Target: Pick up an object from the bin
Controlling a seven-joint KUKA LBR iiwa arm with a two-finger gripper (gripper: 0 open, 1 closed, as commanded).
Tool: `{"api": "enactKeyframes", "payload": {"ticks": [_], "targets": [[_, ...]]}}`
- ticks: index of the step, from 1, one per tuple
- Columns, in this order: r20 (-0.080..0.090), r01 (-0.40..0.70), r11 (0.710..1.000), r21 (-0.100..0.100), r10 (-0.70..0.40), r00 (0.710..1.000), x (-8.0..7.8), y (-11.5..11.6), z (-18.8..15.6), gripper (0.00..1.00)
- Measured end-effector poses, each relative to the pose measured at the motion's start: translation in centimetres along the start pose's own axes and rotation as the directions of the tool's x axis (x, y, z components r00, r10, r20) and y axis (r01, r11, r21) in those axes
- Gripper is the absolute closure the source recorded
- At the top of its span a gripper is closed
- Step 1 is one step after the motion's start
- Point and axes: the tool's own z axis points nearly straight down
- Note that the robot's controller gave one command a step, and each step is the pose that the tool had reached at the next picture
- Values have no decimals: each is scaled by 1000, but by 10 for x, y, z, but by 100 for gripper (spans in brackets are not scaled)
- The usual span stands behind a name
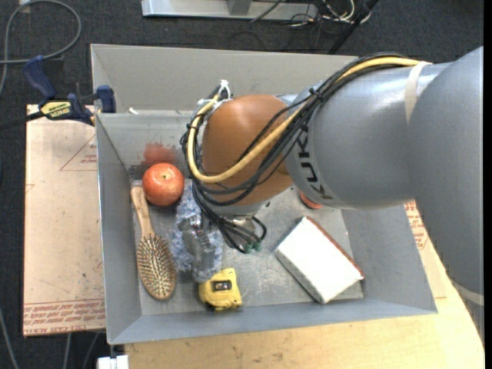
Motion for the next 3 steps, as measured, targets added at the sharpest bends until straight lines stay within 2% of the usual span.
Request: {"api": "enactKeyframes", "payload": {"ticks": [1, 2, 3], "targets": [[-1, -7, 1000, 0, 7, 1000, -13, 6, -53, 100], [10, 25, 1000, 0, -25, 1000, -2, 7, -31, 100], [-4, 182, 983, -1, -182, 983, -1, 20, 4, 100]]}}
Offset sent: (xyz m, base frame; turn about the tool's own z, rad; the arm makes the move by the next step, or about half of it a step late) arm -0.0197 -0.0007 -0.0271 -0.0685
